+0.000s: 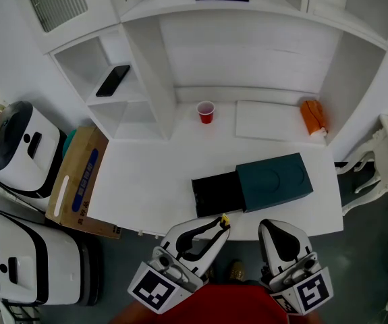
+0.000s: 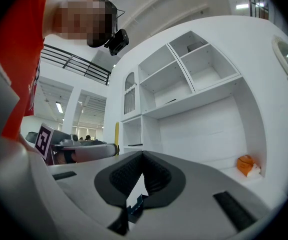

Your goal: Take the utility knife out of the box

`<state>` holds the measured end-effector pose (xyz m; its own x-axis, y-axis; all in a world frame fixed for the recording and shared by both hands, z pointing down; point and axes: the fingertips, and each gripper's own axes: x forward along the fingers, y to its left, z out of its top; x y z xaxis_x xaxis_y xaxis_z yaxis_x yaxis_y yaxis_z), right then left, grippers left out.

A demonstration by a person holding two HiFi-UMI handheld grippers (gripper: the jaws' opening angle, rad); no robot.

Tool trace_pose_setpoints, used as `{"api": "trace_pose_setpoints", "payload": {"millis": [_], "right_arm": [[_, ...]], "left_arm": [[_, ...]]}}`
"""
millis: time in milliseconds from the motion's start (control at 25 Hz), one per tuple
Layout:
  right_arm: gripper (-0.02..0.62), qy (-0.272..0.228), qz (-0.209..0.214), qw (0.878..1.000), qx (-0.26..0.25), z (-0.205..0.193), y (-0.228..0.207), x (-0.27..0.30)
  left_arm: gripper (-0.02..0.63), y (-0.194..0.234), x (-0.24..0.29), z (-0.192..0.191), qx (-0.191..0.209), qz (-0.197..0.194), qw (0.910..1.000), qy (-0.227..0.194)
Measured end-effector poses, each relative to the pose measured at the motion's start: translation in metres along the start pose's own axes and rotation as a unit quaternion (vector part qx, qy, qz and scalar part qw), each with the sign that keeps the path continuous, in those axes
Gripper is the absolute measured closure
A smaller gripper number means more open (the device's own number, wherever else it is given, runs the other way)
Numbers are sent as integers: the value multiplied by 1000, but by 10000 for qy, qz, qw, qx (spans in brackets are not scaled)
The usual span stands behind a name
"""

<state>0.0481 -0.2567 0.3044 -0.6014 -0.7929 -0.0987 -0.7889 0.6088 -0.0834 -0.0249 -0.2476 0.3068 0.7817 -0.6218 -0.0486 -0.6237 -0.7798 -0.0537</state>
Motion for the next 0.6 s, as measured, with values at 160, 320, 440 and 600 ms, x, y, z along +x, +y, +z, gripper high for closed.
{"api": "trace_pose_setpoints", "payload": {"millis": [160,320,440,600], "right_arm": [[594,6,-5,10000,-11,0,0,0],[594,11,-7,10000,-20,0,1,-1],[594,10,2,10000,-34,0,2,-1],[594,7,4,10000,-41,1,3,-1]], "left_arm": [[525,0,0,0,17,-15,10000,11],[525,0,1,1,2,-23,10000,4],[525,0,0,1,20,-27,10000,-5],[525,0,0,2,35,-34,10000,-18]]}}
